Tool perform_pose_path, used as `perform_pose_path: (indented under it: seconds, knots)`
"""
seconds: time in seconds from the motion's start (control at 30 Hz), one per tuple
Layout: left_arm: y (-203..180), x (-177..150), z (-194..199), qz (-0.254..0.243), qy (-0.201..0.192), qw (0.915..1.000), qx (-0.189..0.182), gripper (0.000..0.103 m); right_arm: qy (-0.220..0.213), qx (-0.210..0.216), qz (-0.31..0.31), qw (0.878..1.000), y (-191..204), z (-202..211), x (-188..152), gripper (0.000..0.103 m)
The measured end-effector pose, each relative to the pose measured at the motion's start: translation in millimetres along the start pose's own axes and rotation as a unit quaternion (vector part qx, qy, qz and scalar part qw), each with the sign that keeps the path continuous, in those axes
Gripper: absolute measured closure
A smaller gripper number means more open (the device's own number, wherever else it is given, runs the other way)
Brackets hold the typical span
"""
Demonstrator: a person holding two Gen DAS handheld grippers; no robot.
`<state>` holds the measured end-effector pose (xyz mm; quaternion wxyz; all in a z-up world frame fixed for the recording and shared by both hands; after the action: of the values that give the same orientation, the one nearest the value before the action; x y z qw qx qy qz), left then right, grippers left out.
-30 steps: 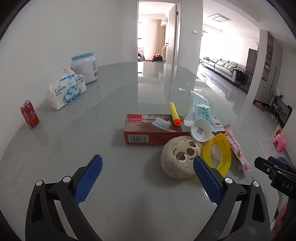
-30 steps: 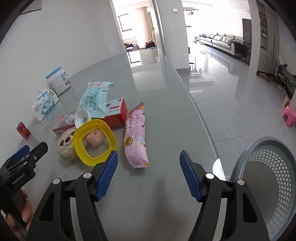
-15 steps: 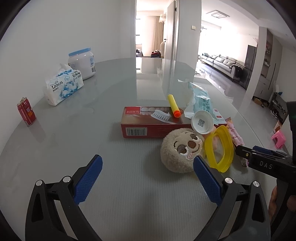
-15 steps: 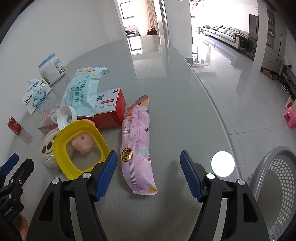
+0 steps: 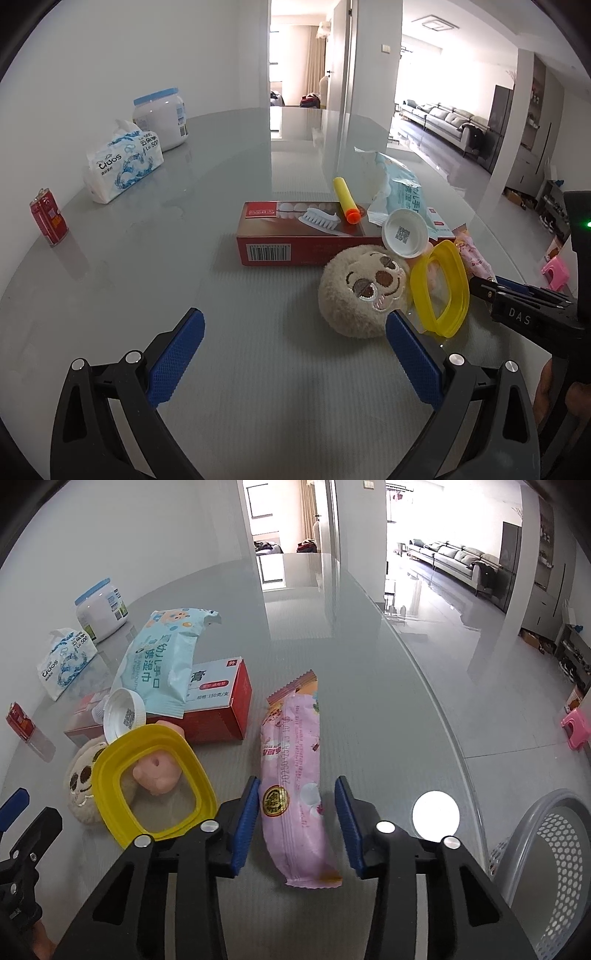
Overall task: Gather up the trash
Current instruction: 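Close the right gripper on the pink snack wrapper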
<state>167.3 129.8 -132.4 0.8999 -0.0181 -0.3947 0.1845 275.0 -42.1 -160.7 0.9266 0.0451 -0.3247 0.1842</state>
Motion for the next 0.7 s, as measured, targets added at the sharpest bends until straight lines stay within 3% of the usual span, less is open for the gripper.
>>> perform_pose_path:
  seconds: [0.33, 0.7]
  knots:
    - [-7, -2, -5, -0.003, 0.016, 0.9998, -0.011, 0.006, -0.058, 0.059, -0.085, 0.993, -12, 32, -26, 0.079]
    - [-27, -13, -31, -0.031, 0.071, 0.9970, 0.000, 0.006, -0.055, 0.086, -0.099, 0.990, -10, 32, -29, 0.079]
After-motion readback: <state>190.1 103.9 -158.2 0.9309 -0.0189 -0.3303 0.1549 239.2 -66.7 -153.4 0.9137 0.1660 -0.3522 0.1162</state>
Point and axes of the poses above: each gripper's, at about its wrist camera, not at the fingertips, and z roughly against the way its jaws point, y to its left, x to its top, the point moved 9 cm from there along -z, roughly the way its jaws point, and after that the axes turned 13 degrees about z, right-handed, at the moved point
